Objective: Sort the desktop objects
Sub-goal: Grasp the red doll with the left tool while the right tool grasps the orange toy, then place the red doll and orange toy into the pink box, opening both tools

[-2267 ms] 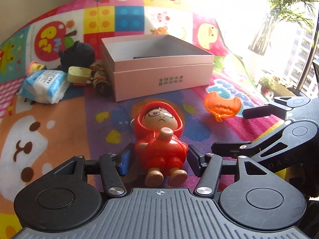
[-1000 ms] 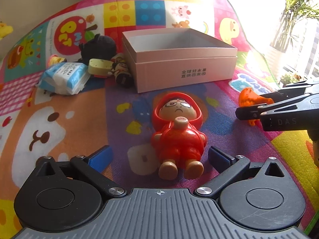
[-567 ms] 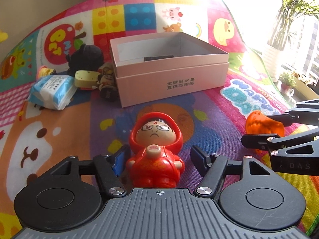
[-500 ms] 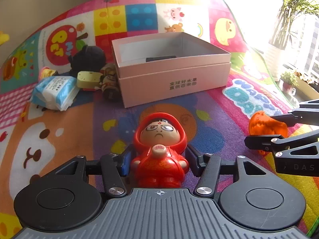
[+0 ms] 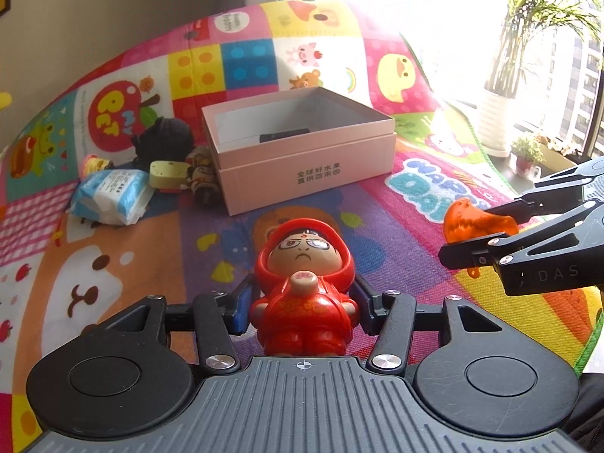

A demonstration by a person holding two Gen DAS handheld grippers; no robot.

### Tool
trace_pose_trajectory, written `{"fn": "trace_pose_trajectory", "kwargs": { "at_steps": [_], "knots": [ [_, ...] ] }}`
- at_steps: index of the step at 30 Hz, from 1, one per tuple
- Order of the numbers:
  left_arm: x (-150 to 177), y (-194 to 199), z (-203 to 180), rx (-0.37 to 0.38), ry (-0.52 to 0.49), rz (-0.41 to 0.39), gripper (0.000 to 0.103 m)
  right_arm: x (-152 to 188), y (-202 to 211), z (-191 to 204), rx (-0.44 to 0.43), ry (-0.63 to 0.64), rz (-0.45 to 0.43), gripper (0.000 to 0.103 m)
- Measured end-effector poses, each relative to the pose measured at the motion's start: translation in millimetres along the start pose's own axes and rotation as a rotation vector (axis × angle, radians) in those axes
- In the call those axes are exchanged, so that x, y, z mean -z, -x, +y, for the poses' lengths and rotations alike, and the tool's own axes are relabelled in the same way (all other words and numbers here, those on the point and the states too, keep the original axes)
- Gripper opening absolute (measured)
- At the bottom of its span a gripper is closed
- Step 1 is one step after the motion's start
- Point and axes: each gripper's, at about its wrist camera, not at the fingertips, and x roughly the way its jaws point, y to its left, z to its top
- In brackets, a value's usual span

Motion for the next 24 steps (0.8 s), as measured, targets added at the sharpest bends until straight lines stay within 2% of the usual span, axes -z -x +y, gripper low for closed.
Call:
{"fn": "trace_pose_trajectory", "kwargs": {
  "at_steps": [2,5,9,12,14,17,20,24],
  "knots": [
    [-5.1,5.7,0.6,0.004,-0.006,-0.021,0.057,-5.5,6.6,0.4,-0.011,0.003,-0.014,0.046],
    [-24.6,12.1,5.3,-0.007,-0.017,-0.079,0.057,-25.5,25.4,-3.1,-0.018,0.005,-0.087,0.046],
    [-72.4,7.7,12.8,-0.037,-0.036,-0.182,0.057,-66.4,61.4,-19.5,0.014,-0.021,-0.269,0.046],
    [-111.4,-20.8,16.5,-0.015,-0.014,-0.202,0.057,-81.1,70.7,-26.8,0.073,-0.012,-0.345,0.046],
    [-136.6,-55.3,16.5,0.022,0.016,-0.162,0.057,-83.7,66.4,-28.4,0.101,0.006,-0.349,0.046],
    [-162.7,-113.5,13.7,0.066,0.068,-0.064,0.057,-81.5,52.2,-35.0,0.092,0.011,-0.307,0.046],
    [-173.0,-158.8,9.7,0.093,0.101,0.013,0.057,-75.0,35.6,-44.5,0.096,-0.001,-0.261,0.046],
    [-170.1,-195.4,1.4,0.123,0.080,0.106,0.058,-70.6,11.8,-54.1,0.094,-0.032,-0.200,0.046]
  ]
}}
